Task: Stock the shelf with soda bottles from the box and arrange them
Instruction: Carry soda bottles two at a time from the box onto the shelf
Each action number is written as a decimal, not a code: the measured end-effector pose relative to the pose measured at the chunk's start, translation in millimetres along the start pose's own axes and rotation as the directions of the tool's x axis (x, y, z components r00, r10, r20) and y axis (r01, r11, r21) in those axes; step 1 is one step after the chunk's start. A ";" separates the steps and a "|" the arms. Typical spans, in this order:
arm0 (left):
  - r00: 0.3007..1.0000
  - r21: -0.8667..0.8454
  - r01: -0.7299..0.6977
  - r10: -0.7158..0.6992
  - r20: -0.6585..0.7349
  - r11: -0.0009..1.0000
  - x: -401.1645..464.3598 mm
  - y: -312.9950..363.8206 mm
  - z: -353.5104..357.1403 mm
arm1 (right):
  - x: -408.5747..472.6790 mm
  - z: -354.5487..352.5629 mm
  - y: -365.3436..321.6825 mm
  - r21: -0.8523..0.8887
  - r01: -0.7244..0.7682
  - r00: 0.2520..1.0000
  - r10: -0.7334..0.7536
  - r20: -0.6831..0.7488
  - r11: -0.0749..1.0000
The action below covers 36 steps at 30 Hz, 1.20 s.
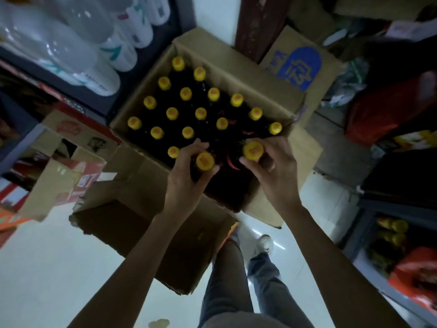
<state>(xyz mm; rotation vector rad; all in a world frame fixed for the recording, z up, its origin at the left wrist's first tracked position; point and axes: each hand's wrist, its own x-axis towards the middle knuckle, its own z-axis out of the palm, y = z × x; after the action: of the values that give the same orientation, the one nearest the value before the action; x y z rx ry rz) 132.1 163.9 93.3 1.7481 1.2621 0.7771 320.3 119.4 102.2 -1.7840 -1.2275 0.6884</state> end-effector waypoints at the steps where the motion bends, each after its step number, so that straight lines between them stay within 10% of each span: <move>1: 1.000 -0.071 -0.013 0.014 0.008 0.997 -2.1 19.1 -0.2 | -9.2 -15.7 -8.3 0.016 0.006 1.000 -0.006 -0.028 1.000; 10: 0.924 -0.341 -0.308 0.364 0.114 0.888 -37.3 150.3 30.0 | -121.6 -139.9 -34.3 0.154 -0.059 0.983 0.084 -0.161 0.986; 23: 0.800 -0.577 -0.103 0.412 0.436 0.811 -277.5 274.1 218.3 | -450.7 -303.4 21.1 0.316 -0.194 0.696 0.358 -0.623 0.929; 36: 0.377 -0.776 -0.288 0.811 0.447 0.561 -455.6 456.7 392.2 | -645.9 -521.4 67.6 0.281 -0.159 0.456 0.322 -0.830 0.947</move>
<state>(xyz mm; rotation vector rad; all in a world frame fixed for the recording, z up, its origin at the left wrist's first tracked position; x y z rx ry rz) 525.6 -444.5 305.2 1.6508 -0.2997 0.5468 532.8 -664.2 287.4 -1.7868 -0.1871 -0.0565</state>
